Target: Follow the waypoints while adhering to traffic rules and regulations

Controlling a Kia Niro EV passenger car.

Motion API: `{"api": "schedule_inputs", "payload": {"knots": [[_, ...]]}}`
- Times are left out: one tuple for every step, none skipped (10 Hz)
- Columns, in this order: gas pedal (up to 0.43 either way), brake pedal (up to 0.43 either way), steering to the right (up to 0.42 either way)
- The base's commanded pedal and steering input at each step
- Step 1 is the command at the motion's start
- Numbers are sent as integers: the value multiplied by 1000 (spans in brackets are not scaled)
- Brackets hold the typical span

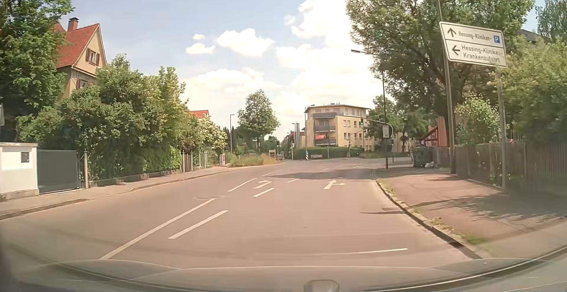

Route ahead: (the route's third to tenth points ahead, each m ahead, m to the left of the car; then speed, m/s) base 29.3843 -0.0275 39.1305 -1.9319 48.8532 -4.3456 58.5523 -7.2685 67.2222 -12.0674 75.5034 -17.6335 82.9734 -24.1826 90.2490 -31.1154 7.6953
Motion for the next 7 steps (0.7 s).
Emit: {"api": "schedule_inputs", "payload": {"knots": [[157, 0, 33], [169, 0, 33], [169, 0, 33], [169, 0, 34], [169, 0, 36], [169, 0, 37], [169, 0, 38]]}}
